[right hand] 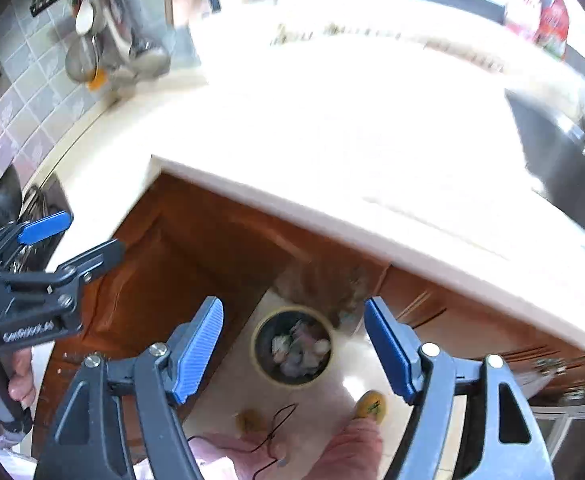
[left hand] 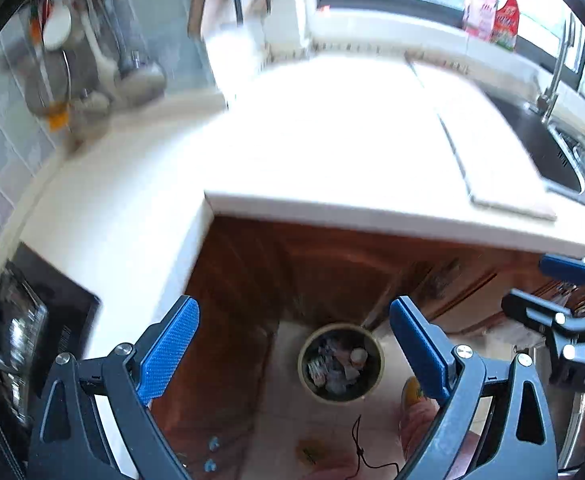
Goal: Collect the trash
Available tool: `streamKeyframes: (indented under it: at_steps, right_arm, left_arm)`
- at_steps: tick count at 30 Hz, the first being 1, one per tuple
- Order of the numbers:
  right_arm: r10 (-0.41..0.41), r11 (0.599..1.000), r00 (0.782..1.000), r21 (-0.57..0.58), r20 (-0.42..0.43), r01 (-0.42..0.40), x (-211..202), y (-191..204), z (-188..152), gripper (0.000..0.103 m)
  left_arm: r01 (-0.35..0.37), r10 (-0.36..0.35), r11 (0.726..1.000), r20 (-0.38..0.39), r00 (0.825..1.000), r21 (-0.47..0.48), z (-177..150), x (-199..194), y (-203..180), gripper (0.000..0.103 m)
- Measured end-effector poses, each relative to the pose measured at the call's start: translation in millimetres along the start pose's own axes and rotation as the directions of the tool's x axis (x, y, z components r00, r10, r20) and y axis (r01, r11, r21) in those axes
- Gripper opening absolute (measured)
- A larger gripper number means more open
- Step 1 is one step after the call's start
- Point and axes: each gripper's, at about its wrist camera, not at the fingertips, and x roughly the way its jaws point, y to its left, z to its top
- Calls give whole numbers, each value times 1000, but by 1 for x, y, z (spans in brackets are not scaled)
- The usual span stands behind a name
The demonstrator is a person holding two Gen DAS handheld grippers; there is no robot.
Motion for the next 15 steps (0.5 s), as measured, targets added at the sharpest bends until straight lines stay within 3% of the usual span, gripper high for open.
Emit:
streamKeyframes:
  at_steps: [9,15]
  right_arm:
    - [-8,997,988,72,154,-3,-96,-8,57,74]
    - [-24,992,974,124,223,-4,-134,-18,80,74]
  left_arm:
    - [33,-31,999,94,995,-23,53,-70,-3,99]
    - [36,-28,998,159,987,-48,84,-106,-11,99]
